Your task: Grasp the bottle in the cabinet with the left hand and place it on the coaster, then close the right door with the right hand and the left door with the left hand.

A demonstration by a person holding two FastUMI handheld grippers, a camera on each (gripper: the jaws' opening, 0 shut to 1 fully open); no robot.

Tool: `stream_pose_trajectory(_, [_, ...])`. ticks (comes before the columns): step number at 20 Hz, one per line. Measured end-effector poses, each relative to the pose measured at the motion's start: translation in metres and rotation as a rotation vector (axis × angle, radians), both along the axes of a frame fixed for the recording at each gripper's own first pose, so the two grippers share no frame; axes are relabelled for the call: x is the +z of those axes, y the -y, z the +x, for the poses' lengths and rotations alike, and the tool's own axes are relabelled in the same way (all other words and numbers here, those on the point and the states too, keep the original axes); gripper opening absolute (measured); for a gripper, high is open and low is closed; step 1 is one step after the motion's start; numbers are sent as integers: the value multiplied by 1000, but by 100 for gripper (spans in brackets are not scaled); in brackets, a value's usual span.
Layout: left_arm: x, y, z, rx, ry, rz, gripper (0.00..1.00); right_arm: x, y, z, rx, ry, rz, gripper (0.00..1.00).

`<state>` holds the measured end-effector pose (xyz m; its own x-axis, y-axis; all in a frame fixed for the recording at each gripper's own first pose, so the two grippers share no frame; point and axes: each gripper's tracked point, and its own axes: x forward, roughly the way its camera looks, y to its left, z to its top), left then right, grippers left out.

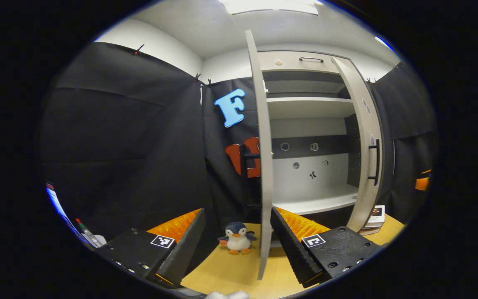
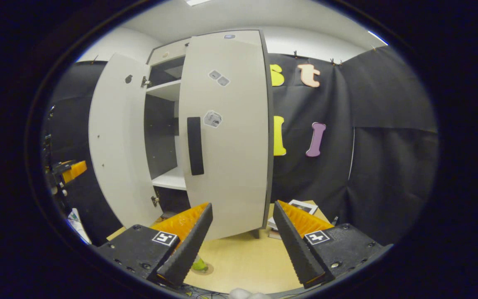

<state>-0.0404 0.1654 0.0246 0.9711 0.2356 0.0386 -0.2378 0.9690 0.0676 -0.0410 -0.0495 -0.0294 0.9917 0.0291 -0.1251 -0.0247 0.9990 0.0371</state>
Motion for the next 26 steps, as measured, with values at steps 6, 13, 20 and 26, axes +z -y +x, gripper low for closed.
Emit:
stream_pose_trajectory(6, [21, -57, 39, 72, 29, 1, 93, -1, 10, -10, -20, -8, -6, 96])
stream_pose_trajectory(13, [23, -69, 67, 74, 21, 2, 95, 7, 9, -14, -24, -1, -7, 96])
stream_pose_trajectory(20, [24, -55, 75, 45, 35, 14, 92, 6, 4, -17, -7, -5, -10, 96])
stream_pose_trajectory(26, [26, -36, 72, 37, 40, 5, 89, 6, 7, -21, -1, 0, -6, 96])
